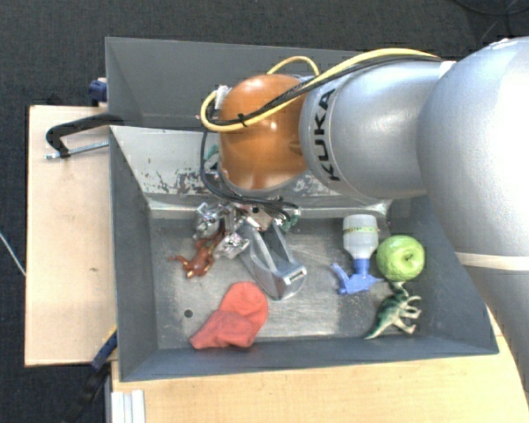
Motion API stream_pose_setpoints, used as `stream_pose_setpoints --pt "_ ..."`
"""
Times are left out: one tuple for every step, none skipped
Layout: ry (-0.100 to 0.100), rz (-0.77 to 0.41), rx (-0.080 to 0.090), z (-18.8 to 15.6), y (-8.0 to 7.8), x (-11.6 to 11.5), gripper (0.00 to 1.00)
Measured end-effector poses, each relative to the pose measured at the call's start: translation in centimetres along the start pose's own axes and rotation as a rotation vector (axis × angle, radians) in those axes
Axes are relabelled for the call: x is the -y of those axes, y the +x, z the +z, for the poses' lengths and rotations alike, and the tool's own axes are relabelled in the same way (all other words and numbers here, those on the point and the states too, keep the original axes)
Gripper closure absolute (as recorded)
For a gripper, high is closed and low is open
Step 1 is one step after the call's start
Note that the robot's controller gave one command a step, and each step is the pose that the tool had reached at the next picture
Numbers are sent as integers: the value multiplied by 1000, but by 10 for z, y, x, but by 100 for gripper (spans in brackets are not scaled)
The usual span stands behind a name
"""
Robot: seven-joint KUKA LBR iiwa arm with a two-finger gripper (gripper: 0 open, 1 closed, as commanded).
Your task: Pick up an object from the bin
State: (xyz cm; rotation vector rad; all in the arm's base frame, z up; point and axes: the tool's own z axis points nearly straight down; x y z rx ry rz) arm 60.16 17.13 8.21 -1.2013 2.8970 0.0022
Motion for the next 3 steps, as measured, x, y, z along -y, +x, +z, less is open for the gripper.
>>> stream_pose_setpoints --pt "0 0 0 0 0 0 100" --pt "-2 0 -2 -3 1 -1 100" --pt "-3 0 -5 -18 1 -2 100"
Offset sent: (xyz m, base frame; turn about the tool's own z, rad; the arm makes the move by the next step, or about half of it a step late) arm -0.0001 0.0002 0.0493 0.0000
